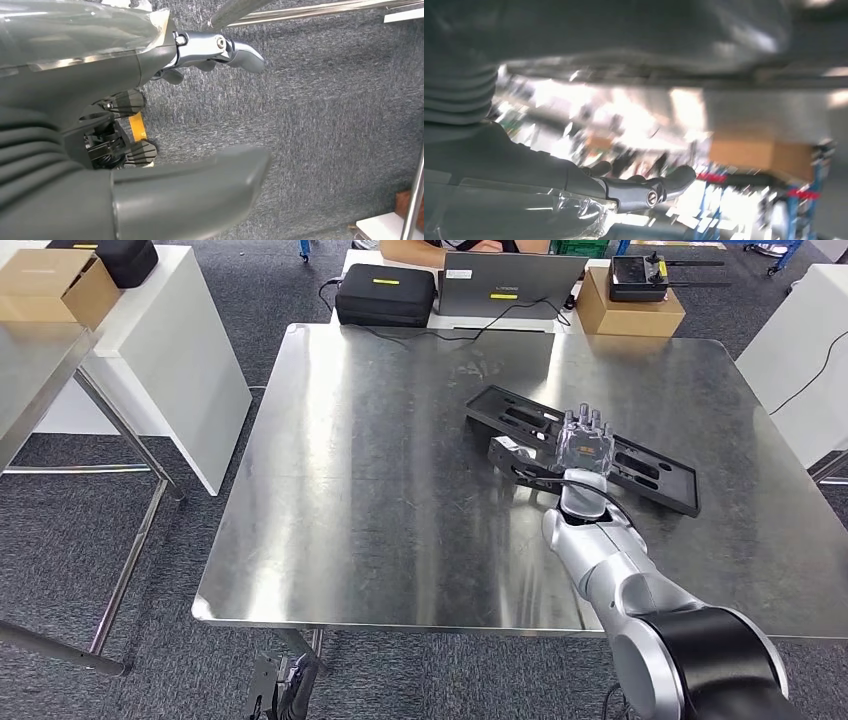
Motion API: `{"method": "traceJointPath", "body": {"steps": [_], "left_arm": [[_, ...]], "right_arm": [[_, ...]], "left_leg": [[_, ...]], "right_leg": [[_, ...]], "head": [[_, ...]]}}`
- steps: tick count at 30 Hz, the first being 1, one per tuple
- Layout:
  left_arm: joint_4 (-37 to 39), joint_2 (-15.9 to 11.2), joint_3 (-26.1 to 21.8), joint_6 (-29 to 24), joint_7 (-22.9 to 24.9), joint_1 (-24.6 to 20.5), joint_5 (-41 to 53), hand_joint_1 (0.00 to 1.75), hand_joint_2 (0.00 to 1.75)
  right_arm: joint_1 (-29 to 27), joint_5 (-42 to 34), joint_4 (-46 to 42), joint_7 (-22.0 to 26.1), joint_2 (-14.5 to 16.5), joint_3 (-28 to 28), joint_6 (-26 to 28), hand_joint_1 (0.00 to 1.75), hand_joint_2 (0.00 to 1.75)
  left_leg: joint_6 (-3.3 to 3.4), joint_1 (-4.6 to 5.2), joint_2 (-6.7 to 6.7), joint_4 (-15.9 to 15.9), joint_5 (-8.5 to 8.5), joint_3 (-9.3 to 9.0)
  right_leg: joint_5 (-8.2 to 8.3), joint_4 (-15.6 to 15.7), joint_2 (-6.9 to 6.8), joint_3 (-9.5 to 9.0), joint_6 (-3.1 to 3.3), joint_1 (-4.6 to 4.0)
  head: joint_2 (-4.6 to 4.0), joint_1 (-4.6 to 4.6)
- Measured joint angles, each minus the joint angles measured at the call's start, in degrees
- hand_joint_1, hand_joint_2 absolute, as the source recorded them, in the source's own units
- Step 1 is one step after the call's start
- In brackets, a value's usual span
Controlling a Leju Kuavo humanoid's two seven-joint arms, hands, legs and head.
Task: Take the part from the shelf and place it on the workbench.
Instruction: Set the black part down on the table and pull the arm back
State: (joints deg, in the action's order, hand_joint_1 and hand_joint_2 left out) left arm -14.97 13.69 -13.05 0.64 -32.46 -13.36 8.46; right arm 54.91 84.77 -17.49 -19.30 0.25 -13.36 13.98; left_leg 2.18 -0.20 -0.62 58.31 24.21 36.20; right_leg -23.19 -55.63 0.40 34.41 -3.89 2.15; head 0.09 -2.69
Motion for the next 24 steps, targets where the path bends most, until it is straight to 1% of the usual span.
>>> {"method": "traceJointPath", "body": {"steps": [2,3,6,7,9,11,12,14,16,18,19,21,24], "left_arm": [[0.00,-0.03,0.05,-0.03,0.03,0.00,0.00,0.00,0.00],[0.00,-0.06,0.13,-0.21,-0.02,0.01,0.00,0.00,0.00],[0.00,-0.15,0.55,-1.37,-0.67,0.04,0.00,0.00,0.00],[0.00,-0.16,0.68,-1.77,-0.97,0.07,-0.07,0.00,0.00],[0.00,-0.16,0.84,-2.35,-1.62,0.22,-0.54,0.00,0.00],[0.00,-0.19,0.87,-2.69,-2.30,0.54,-1.19,0.00,0.00],[0.00,-0.23,0.86,-2.82,-2.53,0.74,-1.42,0.00,0.00],[0.00,-0.33,0.86,-3.29,-2.67,1.09,-1.61,0.00,0.00],[0.00,-0.51,0.84,-3.93,-2.61,1.43,-1.68,0.00,0.00],[0.00,-0.81,0.80,-4.19,-2.59,1.82,-1.84,0.00,0.00],[0.00,-0.99,0.78,-4.19,-2.60,1.97,-1.92,0.00,0.00],[0.00,-1.27,0.74,-4.18,-2.61,2.15,-2.06,0.00,0.00],[0.00,-1.51,0.70,-4.44,-2.64,2.26,-2.54,0.00,0.00]], "right_arm": [[-0.21,-3.04,-0.33,5.30,0.50,1.95,1.54,0.00,0.00],[-0.47,-4.80,-0.88,8.85,0.95,3.28,3.89,0.00,0.00],[-2.59,-12.51,-5.17,22.24,3.23,8.10,14.68,0.00,0.00],[-3.85,-15.64,-7.50,26.40,4.24,9.59,17.43,0.00,0.00],[-7.96,-23.69,-13.89,34.64,6.30,11.68,20.02,0.00,0.00],[-14.83,-34.48,-23.59,42.61,8.43,12.47,20.48,0.00,0.00],[-18.74,-39.30,-28.78,45.47,9.42,12.51,20.43,0.00,0.00],[-26.06,-45.67,-37.54,49.06,10.71,12.26,20.40,0.00,0.00],[-33.50,-51.04,-45.77,52.81,11.32,11.53,20.39,0.00,0.00],[-41.08,-54.73,-53.46,55.79,11.70,10.44,20.37,0.00,0.00],[-44.32,-55.58,-56.60,56.54,11.86,9.91,20.35,0.00,0.00],[-48.92,-56.24,-61.43,57.10,12.06,9.15,20.33,0.00,0.00],[-52.44,-57.00,-66.08,56.90,12.13,8.69,19.58,0.00,0.00]], "left_leg": [[0.04,0.00,0.03,0.00,-0.02,0.02],[0.04,-0.01,0.05,0.00,-0.03,0.03],[0.04,-0.07,0.15,-0.01,-0.03,0.02],[0.04,-0.13,0.16,-0.01,-0.04,0.01],[0.01,-0.32,0.10,-0.02,-0.04,0.00],[-0.02,-0.45,-0.02,-0.02,-0.02,0.00],[-0.04,-0.47,-0.08,-0.03,-0.01,0.01],[-0.09,-0.47,-0.14,-0.04,0.03,0.04],[-0.15,-0.48,-0.18,-0.05,0.12,0.05],[-0.20,-0.47,-0.22,-0.07,0.25,0.06],[-0.21,-0.46,-0.21,-0.07,0.31,0.06],[-0.24,-0.45,-0.13,-0.07,0.37,0.06],[-0.23,-0.45,0.00,-0.07,0.37,0.02]], "right_leg": [[0.06,-0.01,0.00,0.02,-0.10,-0.01],[0.08,-0.04,0.01,0.05,-0.13,-0.03],[0.09,-0.10,0.05,0.12,-0.15,-0.16],[0.08,-0.11,0.05,0.13,-0.13,-0.22],[0.01,-0.11,-0.02,0.11,-0.12,-0.36],[-0.10,-0.11,-0.18,0.06,-0.14,-0.46],[-0.14,-0.11,-0.24,0.05,-0.15,-0.48],[-0.21,-0.12,-0.29,0.09,-0.10,-0.48],[-0.31,-0.12,-0.32,0.10,-0.03,-0.48],[-0.39,-0.12,-0.32,0.09,-0.04,-0.47],[-0.41,-0.12,-0.30,0.10,-0.07,-0.47],[-0.42,-0.12,-0.24,0.15,-0.08,-0.46],[-0.45,-0.10,-0.20,0.24,-0.04,-0.46]], "head": [[0.00,0.00],[0.00,0.00],[-0.01,-0.02],[-0.01,-0.03],[0.00,-0.01],[-0.01,0.01],[-0.01,0.00],[-0.01,-0.01],[-0.01,0.02],[-0.01,0.01],[-0.01,0.01],[0.00,-0.01],[0.00,0.01]]}}
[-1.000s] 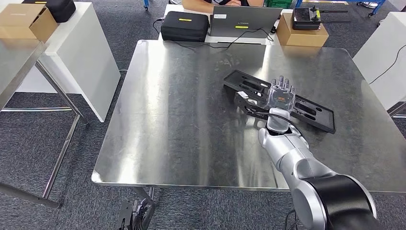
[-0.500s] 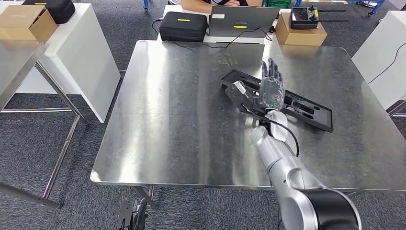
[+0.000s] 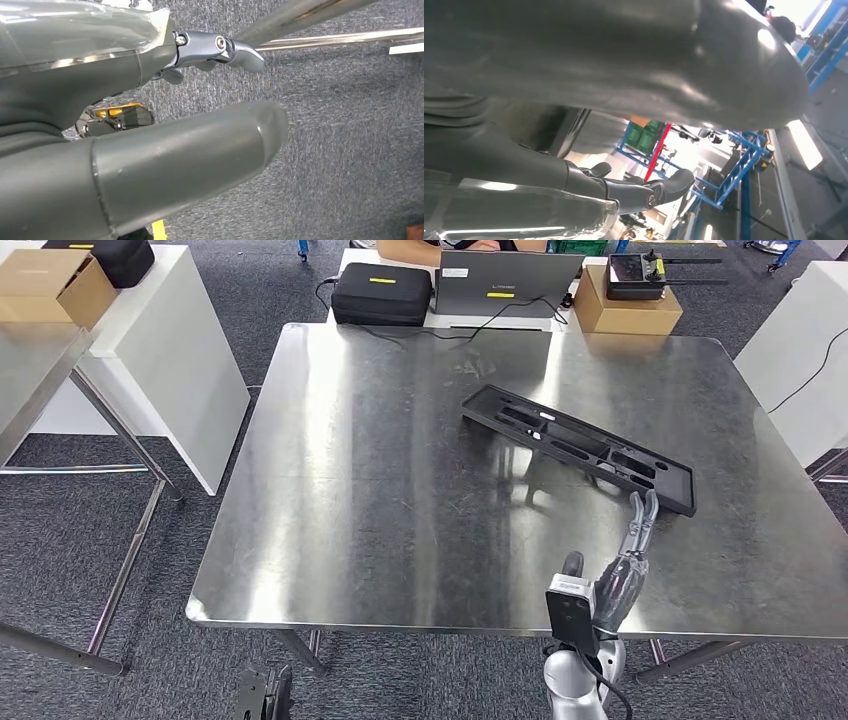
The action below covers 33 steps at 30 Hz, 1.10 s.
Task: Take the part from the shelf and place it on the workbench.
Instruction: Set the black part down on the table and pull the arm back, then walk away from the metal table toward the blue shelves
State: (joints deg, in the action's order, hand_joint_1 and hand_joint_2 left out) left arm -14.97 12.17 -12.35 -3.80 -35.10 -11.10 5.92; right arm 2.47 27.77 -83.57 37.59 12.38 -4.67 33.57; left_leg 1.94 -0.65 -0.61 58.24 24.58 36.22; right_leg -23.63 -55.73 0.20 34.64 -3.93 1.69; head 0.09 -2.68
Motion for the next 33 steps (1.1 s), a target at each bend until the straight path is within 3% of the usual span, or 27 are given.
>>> {"method": "traceJointPath", "body": {"steps": [4,9,11,14,15,16,17,19,20,21,24,25,26,28,29,30,31,32,33], "left_arm": [[0.00,-0.71,-0.88,0.03,0.88,0.71,-2.02,0.00,0.00],[0.02,-2.24,-3.40,0.76,1.27,2.13,-4.46,0.00,0.00],[0.01,-2.52,-4.34,1.34,1.06,2.20,-5.03,0.00,0.00],[0.01,-2.60,-5.79,3.26,0.85,2.27,-5.91,0.00,0.00],[0.01,-2.62,-6.26,3.81,0.82,2.36,-6.14,0.00,0.00],[0.02,-2.66,-6.66,4.12,0.78,2.46,-6.28,0.00,0.00],[0.02,-2.71,-7.01,4.23,0.71,2.56,-6.38,0.00,0.00],[-0.01,-2.81,-7.61,4.25,0.60,2.71,-6.44,0.00,0.00],[-0.02,-2.89,-7.87,4.21,0.56,2.79,-6.46,0.00,0.00],[-0.03,-2.96,-8.14,4.09,0.52,2.85,-6.50,0.00,0.00],[-0.04,-3.24,-8.88,3.46,0.40,3.22,-6.92,0.00,0.00],[-0.04,-3.38,-9.15,3.28,0.38,3.46,-7.06,0.00,0.00],[-0.03,-3.53,-9.43,3.16,0.36,3.69,-7.11,0.00,0.00],[-0.02,-3.75,-9.87,2.95,0.29,4.03,-7.14,0.00,0.00],[-0.02,-3.86,-10.04,2.78,0.23,4.11,-7.14,0.00,0.00],[-0.03,-3.96,-10.23,2.54,0.14,4.17,-7.14,0.00,0.00],[-0.03,-4.04,-10.46,2.28,0.04,4.22,-7.13,0.00,0.00],[-0.04,-4.10,-10.73,2.07,-0.04,4.24,-7.13,0.00,0.00],[-0.05,-4.15,-10.96,1.90,-0.12,4.25,-7.12,0.00,0.00]], "right_arm": [[-6.22,-4.34,-5.76,0.43,0.36,0.45,-3.53,0.00,0.00],[-14.24,-13.63,-13.55,2.19,1.48,4.46,-12.24,0.00,0.00],[-15.60,-14.27,-14.82,2.39,1.58,5.48,-13.81,0.00,0.00],[-15.95,-14.10,-14.51,2.43,1.32,5.74,-12.43,0.00,0.00],[-15.93,-14.00,-14.22,2.43,1.21,5.74,-11.70,0.00,0.00],[-15.90,-13.94,-13.89,2.43,1.12,5.74,-11.10,0.00,0.00],[-15.85,-13.93,-13.59,2.43,1.06,5.74,-10.76,0.00,0.00],[-15.59,-14.02,-13.16,2.43,1.00,5.74,-10.51,0.00,0.00],[-15.45,-14.08,-13.02,2.44,0.99,5.74,-10.49,0.00,0.00],[-15.32,-14.15,-12.93,2.46,0.97,5.75,-10.49,0.00,0.00],[-15.21,-14.35,-12.63,2.47,0.92,5.78,-10.57,0.00,0.00],[-15.21,-14.38,-12.51,2.46,0.94,5.79,-10.63,0.00,0.00],[-15.23,-14.38,-12.40,2.46,1.00,5.80,-10.72,0.00,0.00],[-15.25,-14.37,-12.13,2.45,1.08,5.82,-10.93,0.00,0.00],[-15.27,-14.28,-11.95,2.45,1.12,5.85,-11.11,0.00,0.00],[-15.27,-14.09,-11.72,2.45,1.14,5.90,-11.33,0.00,0.00],[-15.28,-13.81,-11.46,2.45,1.16,5.96,-11.56,0.00,0.00],[-15.28,-13.51,-11.19,2.45,1.21,6.03,-11.81,0.00,0.00],[-15.27,-13.25,-10.95,2.45,1.27,6.09,-11.99,0.00,0.00]], "left_leg": [[0.40,0.29,-0.05,0.19,0.31,-0.03],[1.57,0.61,0.05,-0.16,0.06,-0.63],[2.31,0.44,0.31,-0.94,-0.63,-0.97],[2.82,0.71,0.63,-1.22,-1.28,-0.45],[2.82,0.87,0.70,-1.21,-1.53,-0.13],[2.75,1.00,0.72,-1.20,-1.81,0.20],[2.59,1.07,0.70,-1.19,-2.14,0.55],[2.10,1.16,0.56,-1.06,-2.80,1.10],[1.76,1.20,0.50,-0.97,-3.08,1.23],[1.41,1.20,0.45,-0.81,-3.31,1.27],[0.11,0.94,0.40,-0.82,-3.93,1.57],[-0.36,0.80,0.39,-0.37,-3.08,1.96],[-0.81,0.66,0.38,1.05,-1.20,2.59],[-1.68,0.32,0.41,7.10,4.91,4.38],[-2.06,0.15,0.42,10.83,7.45,5.14],[-2.32,0.02,0.42,13.68,8.82,5.36],[-2.45,-0.08,0.43,14.88,8.95,4.70],[-2.49,-0.15,0.44,13.88,8.06,2.88],[-2.41,-0.20,0.44,10.81,6.77,0.03]], "right_leg": [[-0.02,0.16,-0.04,-0.19,-0.22,0.26],[-0.11,0.12,-0.02,-0.66,-1.06,0.74],[-2.43,-2.77,-0.05,0.35,-0.56,0.65],[-8.98,-14.37,-0.07,4.39,0.76,0.34],[-10.12,-16.85,-0.07,4.85,0.77,0.25],[-10.35,-17.04,-0.07,4.13,0.60,0.18],[-9.74,-14.37,-0.08,1.91,0.33,0.13],[-8.04,-5.71,-0.12,-4.27,0.14,0.02],[-7.19,-2.50,-0.11,-6.48,0.21,-0.16],[-6.87,-0.87,-0.10,-7.45,0.49,-0.33],[-6.05,-0.27,-0.10,-6.76,1.86,-0.54],[-5.50,-0.22,-0.15,-6.28,2.45,-0.43],[-4.85,-0.13,-0.19,-5.70,2.93,-0.24],[-3.64,-0.15,-0.24,-4.54,3.44,-0.09],[-3.07,-0.20,-0.27,-3.91,3.45,-0.09],[-2.51,-0.27,-0.30,-3.26,3.36,-0.10],[-2.00,-0.35,-0.32,-2.53,3.19,-0.09],[-1.55,-0.43,-0.33,-1.90,2.99,-0.06],[-1.15,-0.49,-0.33,-1.41,2.77,-0.03]], "head": [[-0.01,-0.02],[0.00,-0.01],[0.00,0.20],[0.00,0.63],[0.00,0.69],[0.00,0.69],[0.00,0.71],[0.00,0.70],[0.00,0.67],[0.00,0.66],[0.00,0.74],[0.00,0.71],[0.00,0.56],[-0.01,0.12],[-0.01,-0.03],[-0.02,-0.07],[-0.01,-0.10],[-0.01,-0.10],[0.00,-0.12]]}}
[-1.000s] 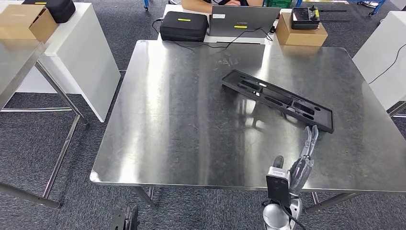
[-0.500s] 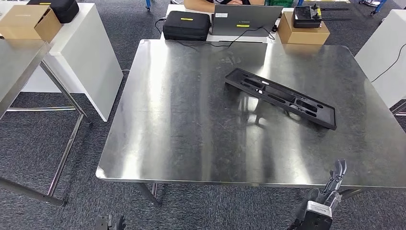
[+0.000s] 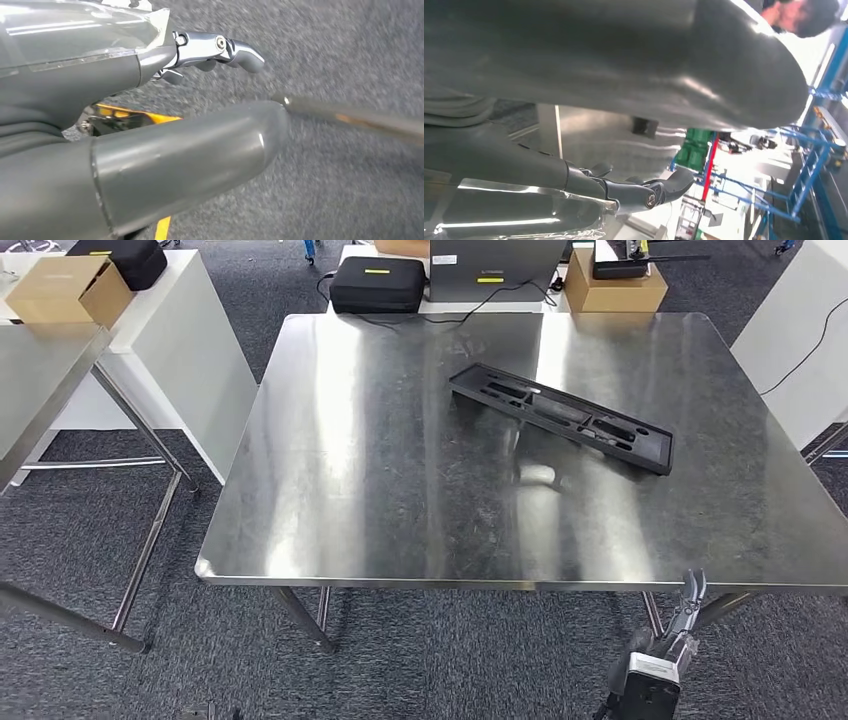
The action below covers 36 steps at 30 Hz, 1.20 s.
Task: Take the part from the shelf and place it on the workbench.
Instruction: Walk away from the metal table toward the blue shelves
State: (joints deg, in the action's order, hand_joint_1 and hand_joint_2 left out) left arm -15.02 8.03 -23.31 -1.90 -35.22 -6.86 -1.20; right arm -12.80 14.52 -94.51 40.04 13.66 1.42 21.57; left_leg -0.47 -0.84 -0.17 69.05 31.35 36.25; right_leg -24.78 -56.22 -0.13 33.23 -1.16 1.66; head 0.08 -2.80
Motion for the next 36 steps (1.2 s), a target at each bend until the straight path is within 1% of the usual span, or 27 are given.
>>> {"method": "traceJointPath", "body": {"steps": [2,3,4,7,8,9,11,12,13,14,15,16,18,19,20,22,23,25,26,27,28,29,30,31,33,34,36], "left_arm": [[-0.03,-0.13,-0.29,-0.16,-0.11,-0.08,0.00,0.00,0.00],[-0.05,-0.18,-0.35,-0.22,-0.17,-0.09,0.00,0.00,0.00],[-0.06,-0.23,-0.38,-0.27,-0.21,-0.09,0.00,0.00,0.00],[-0.06,-0.27,-0.41,-0.43,-0.25,-0.07,0.01,0.00,0.00],[-0.06,-0.28,-0.43,-0.50,-0.27,-0.09,0.01,0.00,0.00],[-0.06,-0.30,-0.49,-0.59,-0.31,-0.09,0.01,0.00,0.00],[-0.06,-0.34,-0.81,-0.78,-0.36,-0.03,0.01,0.00,0.00],[-0.06,-0.34,-1.09,-0.87,-0.36,0.02,0.01,0.00,0.00],[-0.06,-0.34,-1.37,-0.99,-0.36,0.05,0.00,0.00,0.00],[-0.06,-0.35,-1.63,-1.13,-0.36,0.08,0.00,0.00,0.00],[-0.06,-0.36,-1.88,-1.37,-0.36,0.09,0.01,0.00,0.00],[-0.06,-0.37,-2.14,-1.65,-0.33,0.10,0.03,0.00,0.00],[-0.05,-0.37,-2.83,-2.64,-0.08,0.12,0.13,0.00,0.00],[-0.04,-0.38,-3.27,-3.32,0.22,0.14,0.17,0.00,0.00],[-0.03,-0.39,-3.76,-4.15,0.69,0.17,0.19,0.00,0.00],[0.04,-0.56,-4.88,-6.13,2.19,0.31,0.13,0.00,0.00],[0.16,-0.64,-5.52,-6.92,3.35,0.44,-0.20,0.00,0.00],[0.43,-0.84,-7.29,-6.31,6.38,0.85,-2.70,0.00,0.00],[0.60,-0.93,-8.61,-5.41,7.86,1.12,-4.42,0.00,0.00],[0.75,-1.02,-9.95,-4.87,9.04,1.44,-5.66,0.00,0.00],[0.90,-1.10,-11.10,-5.18,9.93,1.78,-6.11,0.00,0.00],[1.07,-1.14,-11.95,-6.49,10.59,2.11,-5.94,0.00,0.00],[1.20,-1.15,-12.58,-7.92,11.20,2.37,-5.93,0.00,0.00],[1.29,-1.15,-13.29,-9.11,11.75,2.54,-6.44,0.00,0.00],[1.38,-1.07,-15.17,-10.39,12.50,2.63,-8.12,0.00,0.00],[1.42,-0.99,-16.06,-10.62,12.67,2.65,-8.67,0.00,0.00],[1.50,-0.81,-17.34,-10.87,12.79,2.70,-9.08,0.00,0.00]], "right_arm": [[0.04,0.24,0.33,0.00,0.20,0.12,-0.20,0.00,0.00],[0.07,0.30,0.45,0.01,0.28,0.15,-0.24,0.00,0.00],[0.10,0.34,0.57,0.01,0.37,0.19,-0.27,0.00,0.00],[0.11,0.43,0.90,0.02,0.54,0.25,-0.28,0.00,0.00],[0.09,0.46,1.02,0.02,0.55,0.26,-0.32,0.00,0.00],[0.09,0.60,1.19,0.02,0.55,0.27,-0.43,0.00,0.00],[0.18,1.15,1.92,0.02,0.55,0.33,-0.82,0.00,0.00],[0.28,1.54,2.56,0.02,0.55,0.37,-1.07,0.00,0.00],[0.42,1.87,3.28,0.02,0.55,0.41,-1.27,0.00,0.00],[0.63,2.19,4.10,0.01,0.55,0.43,-1.37,0.00,0.00],[0.93,2.66,4.97,-0.06,0.55,0.44,-1.23,0.00,0.00],[1.37,3.35,5.93,-0.25,0.55,0.45,-0.73,0.00,0.00],[2.97,5.59,9.10,-1.16,0.55,0.70,1.34,0.00,0.00],[4.11,6.86,11.78,-1.83,0.52,1.07,2.87,0.00,0.00],[5.50,7.78,15.31,-2.55,0.41,1.65,4.38,0.00,0.00],[9.04,8.30,25.04,-4.23,-0.18,3.57,7.37,0.00,0.00],[11.20,8.22,30.97,-5.66,-0.75,4.89,9.10,0.00,0.00],[14.99,9.92,43.05,-11.18,-2.30,8.12,12.56,0.00,0.00],[16.12,12.30,48.30,-15.65,-3.15,9.79,13.66,0.00,0.00],[16.68,15.44,52.85,-20.89,-3.93,11.44,14.10,0.00,0.00],[16.90,18.65,56.92,-26.31,-4.59,12.99,14.14,0.00,0.00],[16.92,21.23,60.72,-31.66,-5.04,14.43,14.05,0.00,0.00],[16.85,22.94,64.22,-36.85,-5.32,15.73,13.77,0.00,0.00],[16.72,23.82,67.27,-41.73,-5.45,16.82,13.38,0.00,0.00],[16.31,24.51,71.85,-49.62,-5.50,18.41,12.57,0.00,0.00],[16.14,24.70,73.48,-51.83,-5.50,18.94,12.38,0.00,0.00],[15.95,25.05,76.02,-53.53,-5.48,19.69,12.27,0.00,0.00]], "left_leg": [[0.46,0.05,-0.16,-8.35,-1.25,-6.57],[0.86,0.18,-0.26,-11.21,-1.30,-8.60],[1.28,0.37,-0.35,-12.67,-1.14,-9.55],[2.92,0.63,-0.14,-13.14,-2.29,-8.55],[3.59,0.60,0.03,-13.32,-2.93,-7.94],[4.12,0.59,0.21,-13.48,-3.62,-7.20],[4.64,0.88,0.43,-13.43,-4.83,-5.62],[4.71,1.08,0.51,-13.40,-5.50,-4.84],[4.75,1.27,0.60,-13.34,-6.16,-4.04],[4.76,1.47,0.65,-13.27,-6.80,-3.27],[4.72,1.65,0.67,-13.17,-7.42,-2.53],[4.64,1.76,0.67,-13.02,-7.96,-1.84],[4.22,2.00,0.73,-12.68,-8.98,-0.81],[3.94,1.95,0.82,-12.61,-9.47,-0.57],[3.57,1.86,0.90,-12.65,-9.97,-0.43],[2.86,1.55,0.81,-12.59,-10.33,-0.07],[2.48,1.43,0.61,-11.82,-9.17,0.39],[1.70,1.07,0.19,-7.01,-3.72,2.01],[1.32,0.83,0.11,-3.28,-0.70,2.94],[0.99,0.58,0.09,0.40,1.19,3.65],[0.73,0.34,0.10,3.05,1.54,3.85],[0.53,0.12,0.11,3.92,0.55,3.12],[0.39,-0.08,0.11,2.68,-1.09,1.33],[0.29,-0.27,0.08,-0.39,-2.46,-1.39],[0.35,-0.28,-0.12,-8.25,-2.39,-7.02],[0.56,-0.13,-0.16,-10.82,-1.72,-8.41],[1.53,0.32,-0.10,-12.30,-1.39,-8.44]], "right_leg": [[0.71,-0.09,0.00,0.51,-0.59,-0.07],[1.08,-0.06,-0.02,0.55,-0.95,-0.17],[1.43,-0.01,-0.04,0.55,-1.36,-0.24],[1.78,-0.17,-0.06,1.11,-2.34,-0.17],[0.58,-1.30,-0.04,1.78,-2.22,-0.15],[-1.61,-3.70,-0.02,2.78,-1.87,-0.15],[-6.80,-11.16,0.00,5.04,-1.19,-0.21],[-8.36,-14.75,0.00,5.71,-1.27,-0.26],[-8.71,-16.81,0.00,5.58,-1.59,-0.32],[-8.05,-16.91,0.00,4.46,-2.00,-0.40],[-6.83,-14.78,0.00,2.22,-2.30,-0.53],[-5.78,-10.87,0.00,-0.89,-2.27,-0.74],[-5.52,-1.91,0.00,-7.07,-1.37,-1.28],[-5.83,0.85,0.02,-8.62,-0.85,-1.53],[-6.01,2.18,0.02,-9.14,-0.36,-1.77],[-5.03,2.45,-0.05,-8.22,0.44,-1.66],[-4.34,2.57,-0.12,-7.70,0.94,-1.49],[-2.91,2.67,-0.31,-6.26,1.47,-1.14],[-2.25,2.62,-0.41,-5.56,1.54,-1.09],[-1.65,2.51,-0.56,-4.85,1.37,-1.08],[-1.14,2.31,-0.72,-4.10,1.18,-1.05],[-0.67,1.96,-0.86,-3.28,0.96,-0.99],[-0.32,1.52,-0.95,-2.38,0.72,-0.90],[-0.03,1.00,-1.01,-1.55,0.46,-0.78],[0.49,0.05,-1.02,-0.26,-0.21,-0.77],[0.85,-0.20,-0.99,0.13,-0.64,-0.81],[1.73,-0.13,-0.92,0.55,-1.56,-0.76]], "head": [[0.00,0.00],[0.01,0.10],[0.01,0.10],[0.01,0.17],[0.00,0.32],[0.00,0.45],[-0.01,0.78],[0.00,0.88],[0.00,0.92],[0.00,0.97],[0.01,0.99],[0.01,0.99],[0.01,0.90],[0.01,0.81],[0.00,0.73],[-0.01,0.77],[-0.01,0.75],[0.00,0.42],[0.01,0.16],[0.01,0.03],[0.01,0.02],[0.01,0.01],[0.01,0.01],[0.00,-0.02],[0.00,-0.05],[0.00,-0.04],[0.00,0.01]]}}
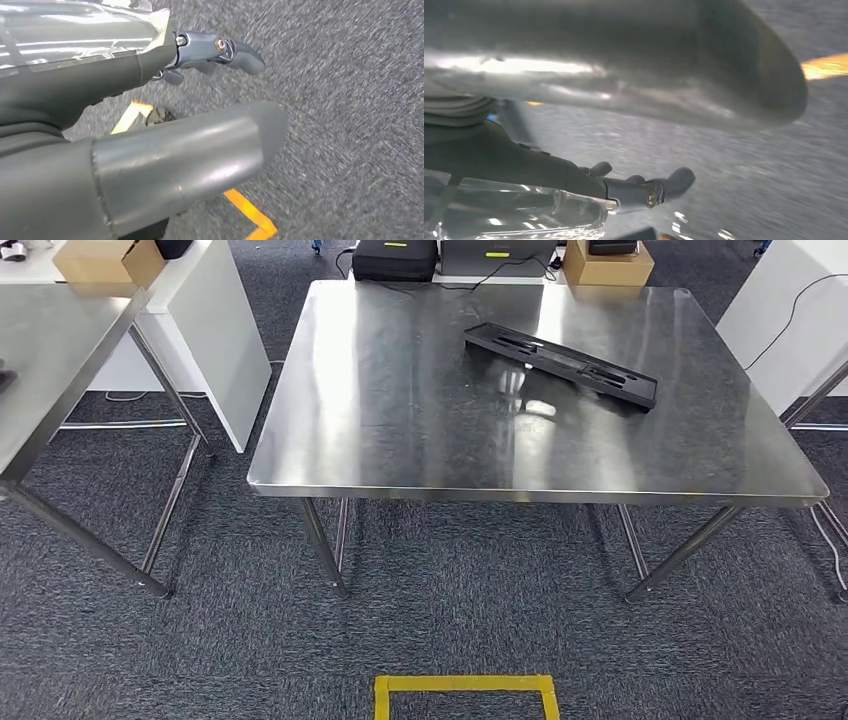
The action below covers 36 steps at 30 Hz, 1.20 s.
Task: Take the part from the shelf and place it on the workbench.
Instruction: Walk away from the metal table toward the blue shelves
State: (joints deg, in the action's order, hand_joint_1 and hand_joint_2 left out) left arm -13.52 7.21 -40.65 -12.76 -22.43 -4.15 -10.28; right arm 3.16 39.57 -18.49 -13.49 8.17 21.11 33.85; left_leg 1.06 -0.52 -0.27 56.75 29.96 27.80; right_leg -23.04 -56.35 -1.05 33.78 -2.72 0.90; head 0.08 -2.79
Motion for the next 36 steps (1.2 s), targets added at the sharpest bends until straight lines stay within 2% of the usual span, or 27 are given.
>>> {"method": "traceJointPath", "body": {"steps": [1,2,4,6,7,8,9,11,12,13,14,15,16,17,18,19,21,22,23,25,26,27,29,30,32,34,36], "left_arm": [[0.07,0.11,-0.45,-0.08,0.04,-0.02,-0.09,0.00,0.00],[0.11,0.21,-0.83,-0.29,0.03,-0.06,-0.11,0.00,0.00],[0.19,0.34,-1.41,-0.87,-0.33,-0.13,-0.01,0.00,0.00],[0.21,0.35,-1.93,-0.18,-0.89,-0.11,-0.43,0.00,0.00],[0.22,0.35,-2.33,0.91,-1.05,-0.10,-1.04,0.00,0.00],[0.23,0.36,-2.81,2.08,-1.02,-0.11,-1.84,0.00,0.00],[0.25,0.38,-3.38,3.07,-0.78,-0.13,-2.72,0.00,0.00],[0.32,0.55,-4.70,3.54,0.31,-0.22,-4.56,0.00,0.00],[0.35,0.68,-5.45,3.15,0.94,-0.28,-5.35,0.00,0.00],[0.37,0.82,-6.24,2.55,1.57,-0.31,-6.10,0.00,0.00],[0.38,0.97,-7.01,1.95,2.13,-0.33,-6.85,0.00,0.00],[0.38,1.10,-7.80,1.51,2.63,-0.33,-7.67,0.00,0.00],[0.40,1.22,-8.63,1.18,3.08,-0.30,-8.50,0.00,0.00],[0.42,1.34,-9.41,0.96,3.41,-0.26,-9.20,0.00,0.00],[0.45,1.50,-10.14,0.71,3.68,-0.21,-9.73,0.00,0.00],[0.49,1.64,-10.80,0.36,3.87,-0.17,-10.13,0.00,0.00],[0.55,1.87,-11.73,-0.26,3.95,-0.16,-10.57,0.00,0.00],[0.56,1.91,-12.09,-0.21,3.58,-0.15,-10.48,0.00,0.00],[0.56,1.92,-12.32,0.23,2.95,-0.15,-10.21,0.00,0.00],[0.55,1.87,-12.57,1.88,1.51,-0.16,-9.40,0.00,0.00],[0.54,1.81,-12.61,2.74,1.02,-0.18,-9.08,0.00,0.00],[0.53,1.74,-12.63,3.42,0.74,-0.24,-8.85,0.00,0.00],[0.52,1.62,-12.67,4.16,0.45,-0.42,-8.58,0.00,0.00],[0.52,1.58,-12.68,4.30,0.37,-0.50,-8.50,0.00,0.00],[0.52,1.55,-12.68,5.12,0.00,-0.52,-8.33,0.00,0.00],[0.51,1.51,-12.67,7.31,-0.76,-0.52,-7.99,0.00,0.00],[0.47,1.36,-12.53,10.52,-1.58,-0.57,-7.31,0.00,0.00]], "right_arm": [[0.02,0.20,1.02,-0.50,0.00,0.29,-0.06,0.00,0.00],[0.04,0.55,1.87,-1.24,-0.04,0.51,-0.31,0.00,0.00],[0.13,2.09,3.29,-4.79,-0.03,0.64,-2.25,0.00,0.00],[0.19,3.19,4.24,-9.55,0.16,0.58,-5.55,0.00,0.00],[0.15,3.47,4.56,-11.13,0.29,0.57,-6.67,0.00,0.00],[0.10,3.88,4.81,-11.97,0.39,0.55,-7.19,0.00,0.00],[0.07,4.66,5.01,-12.15,0.45,0.47,-7.08,0.00,0.00],[0.26,6.41,5.24,-10.31,0.42,0.17,-5.24,0.00,0.00],[0.47,6.88,5.27,-8.56,0.35,0.07,-3.69,0.00,0.00],[0.70,7.18,5.31,-6.49,0.27,0.02,-1.75,0.00,0.00],[0.90,7.39,5.36,-4.60,0.14,0.02,-0.12,0.00,0.00],[1.05,7.59,5.40,-3.13,-0.01,0.03,1.05,0.00,0.00],[1.13,7.76,5.47,-2.00,-0.17,0.04,1.74,0.00,0.00],[1.22,7.82,5.52,-1.34,-0.35,0.07,1.90,0.00,0.00],[1.28,7.90,5.56,-1.01,-0.48,0.09,1.94,0.00,0.00],[1.31,8.07,5.60,-0.85,-0.55,0.11,1.96,0.00,0.00],[1.32,8.51,5.62,-0.83,-0.61,0.16,1.96,0.00,0.00],[1.30,8.73,5.63,-0.85,-0.61,0.27,1.96,0.00,0.00],[1.27,8.89,5.64,-0.95,-0.61,0.51,1.96,0.00,0.00],[1.25,9.34,5.64,-1.50,-0.61,1.26,1.97,0.00,0.00],[1.25,9.60,5.64,-1.89,-0.59,1.67,1.97,0.00,0.00],[1.27,9.83,5.64,-2.20,-0.57,2.00,1.97,0.00,0.00],[1.33,10.08,5.64,-2.56,-0.51,2.51,1.98,0.00,0.00],[1.36,10.11,5.64,-2.66,-0.49,2.73,1.98,0.00,0.00],[1.35,10.22,5.68,-3.29,-0.43,3.12,1.98,0.00,0.00],[1.27,10.41,5.81,-4.35,-0.40,3.49,1.98,0.00,0.00],[1.20,10.70,6.02,-5.61,-0.38,3.88,1.91,0.00,0.00]], "left_leg": [[0.67,0.07,0.22,-0.14,-0.49,0.47],[1.45,0.11,0.38,-0.28,-1.11,0.93],[2.61,0.10,0.68,-0.51,-2.60,2.30],[3.00,0.35,0.73,-0.45,-4.03,4.05],[3.03,0.51,0.75,-0.40,-4.76,4.96],[3.01,0.66,0.78,-0.36,-5.46,5.78],[2.94,0.81,0.81,-0.32,-6.17,6.55],[2.64,1.05,0.87,-0.23,-7.51,7.79],[2.42,1.18,0.91,-0.16,-8.14,8.31],[2.14,1.25,1.03,-0.17,-8.80,8.62],[1.83,1.22,1.16,-0.23,-9.41,8.79],[1.48,1.15,1.28,-0.37,-10.04,8.90],[1.08,0.95,1.26,-0.40,-10.27,9.09],[0.64,0.76,1.10,0.01,-9.48,9.46],[0.19,0.61,0.90,1.30,-7.48,10.03],[-0.25,0.42,0.69,3.77,-4.43,10.86],[-0.92,0.17,0.50,10.20,1.31,12.43],[-1.15,0.05,0.45,13.41,2.68,12.91],[-1.33,-0.08,0.42,15.50,2.59,12.81],[-1.54,-0.34,0.41,15.82,-0.09,10.45],[-1.55,-0.46,0.41,13.29,-1.65,7.91],[-1.49,-0.54,0.35,9.56,-2.10,4.97],[-1.04,-0.34,0.15,2.05,-0.87,-0.07],[-0.68,-0.09,0.07,-0.01,-0.05,-1.12],[0.38,0.24,0.16,-1.12,-0.32,-0.92],[1.51,0.16,0.49,-1.51,-1.47,0.08],[2.43,0.07,0.74,-1.68,-2.72,1.45]], "right_leg": [[0.11,-0.13,0.08,0.21,-0.31,0.13],[-0.69,-0.83,0.18,0.72,-0.33,0.23],[-5.16,-5.55,0.48,2.51,0.36,0.33],[-10.18,-13.18,0.67,4.40,0.79,0.31],[-11.19,-16.10,0.71,4.58,0.54,0.31],[-11.01,-17.29,0.73,3.90,0.11,0.28],[-9.95,-16.41,0.75,2.23,-0.36,0.24],[-7.98,-8.94,0.77,-4.04,-0.51,-0.02],[-7.96,-4.02,0.76,-7.51,-0.16,-0.23],[-8.29,-0.20,0.76,-9.94,0.31,-0.43],[-8.69,2.11,0.76,-11.19,0.78,-0.66],[-8.71,3.06,0.74,-11.32,1.20,-0.78],[-8.18,3.03,0.64,-10.74,1.64,-0.71],[-7.57,3.07,0.52,-10.25,2.16,-0.64],[-6.82,3.15,0.37,-9.66,2.66,-0.49],[-6.02,3.18,0.24,-8.91,3.02,-0.35],[-4.77,3.12,0.15,-7.47,3.27,-0.39],[-4.17,3.03,0.12,-6.70,3.21,-0.39],[-3.60,2.83,0.08,-5.93,3.07,-0.38],[-2.55,2.08,0.03,-4.10,2.65,-0.26],[-2.15,1.57,0.03,-3.18,2.40,-0.18],[-1.85,1.07,0.03,-2.38,2.12,-0.12],[-1.16,0.34,0.00,-1.26,1.37,-0.16],[-0.72,0.22,-0.04,-0.94,0.94,-0.16],[0.19,0.29,-0.09,-0.49,0.14,-0.09],[-0.36,-0.39,0.12,0.26,-0.14,0.03],[-4.31,-4.54,0.47,2.05,0.50,0.10]], "head": [[0.00,-0.02],[0.01,0.01],[0.01,0.39],[0.01,0.83],[0.00,0.91],[0.00,0.93],[0.00,0.96],[0.01,0.97],[0.01,0.99],[0.01,0.87],[0.01,0.75],[0.01,0.66],[0.00,0.57],[0.00,0.57],[-0.01,0.48],[-0.01,0.36],[0.00,0.08],[0.01,0.06],[0.01,0.05],[0.01,0.04],[0.01,0.03],[0.01,0.02],[0.01,0.04],[0.01,0.03],[0.00,0.04],[0.00,0.04],[0.01,0.38]]}}
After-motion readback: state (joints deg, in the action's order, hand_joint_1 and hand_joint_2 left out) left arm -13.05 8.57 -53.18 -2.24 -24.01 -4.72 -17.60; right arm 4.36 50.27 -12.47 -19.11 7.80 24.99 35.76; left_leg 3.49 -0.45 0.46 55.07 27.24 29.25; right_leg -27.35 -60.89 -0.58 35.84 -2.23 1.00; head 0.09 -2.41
